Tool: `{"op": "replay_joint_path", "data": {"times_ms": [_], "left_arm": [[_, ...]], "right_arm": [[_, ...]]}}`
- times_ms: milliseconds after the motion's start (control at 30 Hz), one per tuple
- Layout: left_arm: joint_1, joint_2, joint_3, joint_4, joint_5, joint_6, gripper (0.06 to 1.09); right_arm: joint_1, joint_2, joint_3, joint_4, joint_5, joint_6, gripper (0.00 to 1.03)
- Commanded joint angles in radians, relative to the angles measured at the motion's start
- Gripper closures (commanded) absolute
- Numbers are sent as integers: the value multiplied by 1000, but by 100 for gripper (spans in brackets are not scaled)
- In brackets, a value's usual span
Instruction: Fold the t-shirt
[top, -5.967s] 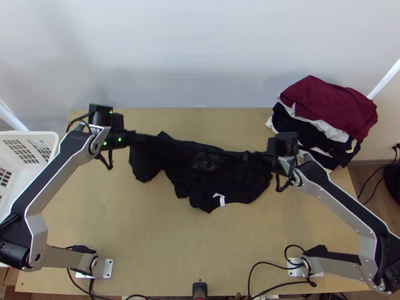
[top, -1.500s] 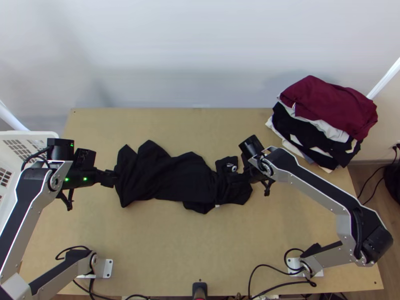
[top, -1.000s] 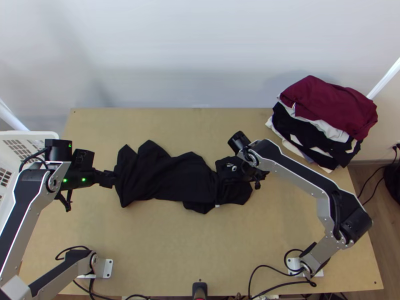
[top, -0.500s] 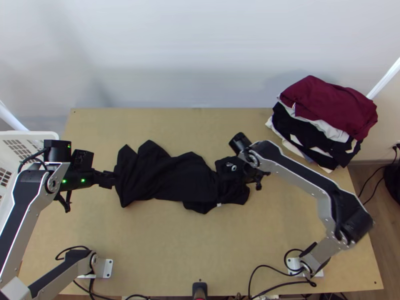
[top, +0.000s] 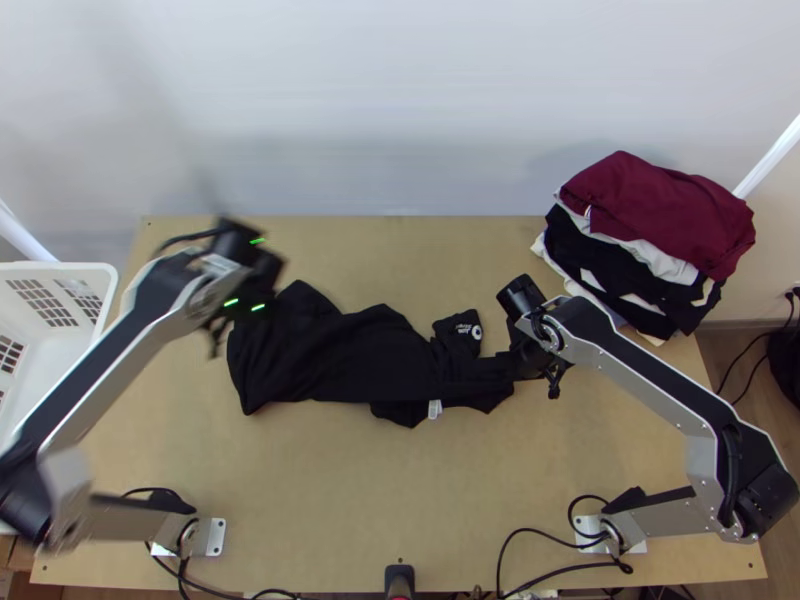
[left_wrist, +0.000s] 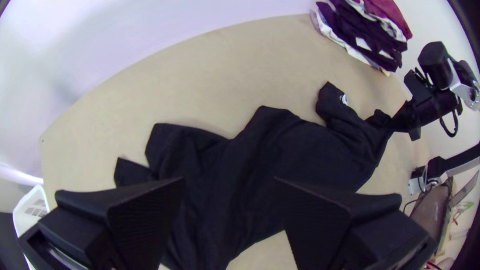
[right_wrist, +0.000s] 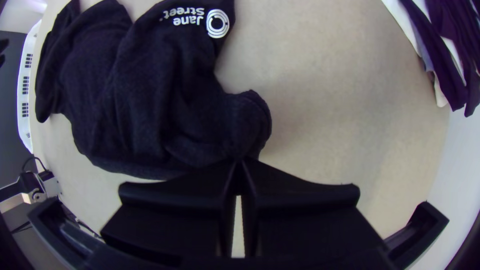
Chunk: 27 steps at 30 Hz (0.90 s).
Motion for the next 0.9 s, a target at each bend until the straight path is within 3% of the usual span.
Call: {"op": "replay_joint_path", "data": {"times_ms": [0, 233, 800, 833, 867], "left_arm": [[-51, 153, 103, 4, -10, -14, 24], [-92, 367, 237, 12, -10, 25, 24], [-100, 611, 369, 40, -10, 57, 25], [-103, 616, 370, 26, -10, 63, 32], [-109, 614, 367, 30, -10, 69, 47]], "right_arm": [[5, -30, -11, -14, -7, -8, 100], [4, -43, 3, 0, -7, -8, 100], [-16, -76, 41, 20, -7, -20, 100], [-16, -76, 41, 20, -7, -20, 100], [-18, -78, 41, 20, -7, -21, 100]]}}
